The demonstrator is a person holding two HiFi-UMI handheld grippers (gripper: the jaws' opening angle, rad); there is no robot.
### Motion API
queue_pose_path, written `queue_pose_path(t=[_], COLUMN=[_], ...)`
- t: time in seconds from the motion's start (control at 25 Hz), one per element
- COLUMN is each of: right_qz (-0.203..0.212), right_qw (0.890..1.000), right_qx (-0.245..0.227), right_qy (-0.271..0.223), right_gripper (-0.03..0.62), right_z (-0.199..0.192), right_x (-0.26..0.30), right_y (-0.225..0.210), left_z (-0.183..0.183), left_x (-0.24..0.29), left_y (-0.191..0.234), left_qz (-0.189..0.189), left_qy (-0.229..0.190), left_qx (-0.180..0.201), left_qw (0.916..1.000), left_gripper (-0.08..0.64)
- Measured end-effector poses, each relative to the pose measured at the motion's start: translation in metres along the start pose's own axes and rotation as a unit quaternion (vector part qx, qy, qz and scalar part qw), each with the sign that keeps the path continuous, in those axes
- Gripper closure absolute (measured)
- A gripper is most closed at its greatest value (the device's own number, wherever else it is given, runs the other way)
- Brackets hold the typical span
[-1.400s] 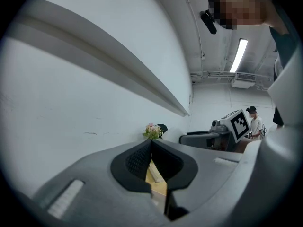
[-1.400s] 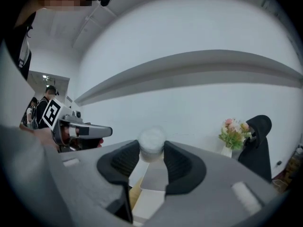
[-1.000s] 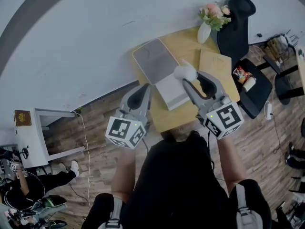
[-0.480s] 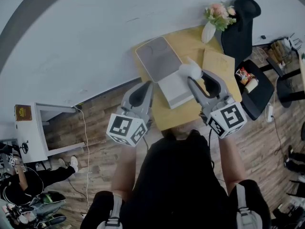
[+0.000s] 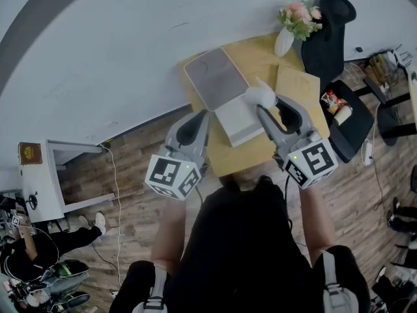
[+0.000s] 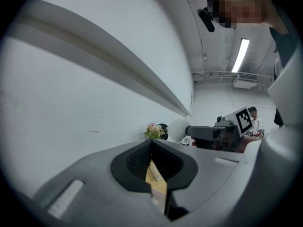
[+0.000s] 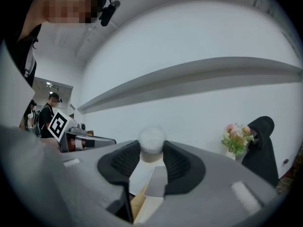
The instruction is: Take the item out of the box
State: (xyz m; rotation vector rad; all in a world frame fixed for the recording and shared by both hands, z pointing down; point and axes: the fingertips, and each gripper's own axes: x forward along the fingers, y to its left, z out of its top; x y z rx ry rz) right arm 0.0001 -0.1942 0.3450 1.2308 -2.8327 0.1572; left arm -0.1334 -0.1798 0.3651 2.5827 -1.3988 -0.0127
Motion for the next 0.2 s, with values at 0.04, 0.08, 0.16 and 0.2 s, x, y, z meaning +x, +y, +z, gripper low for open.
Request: queue_pose_path(t=[0.04,0.08,0.16,0.2], right_qz=[0.000,0.000,-0.001,-0.001], right_qw=[1.000,1.000,1.000,1.000], right_qx=[0.000,0.000,0.001,0.001], right_qy=[0.002,0.003,0.006,0.007], right_gripper=[0.436,0.436,0.436,0.436], right_z=[-0.0011,-0.0022,-0.0038,-0.0044], right_x=[0.0005,0.0011,0.0025,0.0032], right_y=[0.0003,0.0004,0.0001,-0.0001], left_z=[-0.0002,-0.0004,-0.0008,-0.0010], left_x=[-0.0003,-0.0004,-0.0001,0.0001], left_y=[0.0003,0.0006,0.0012,0.0016], left_qz=[0.000,0.000,-0.001,-0.001], left_qy=[0.000,0.001,0.001,0.001], left_qx=[0.000,-0.001,-0.001,-0.001], left_qw=[1.0000,1.0000,1.0000,1.0000], left_gripper=[0.552,0.551,0.551,0.551])
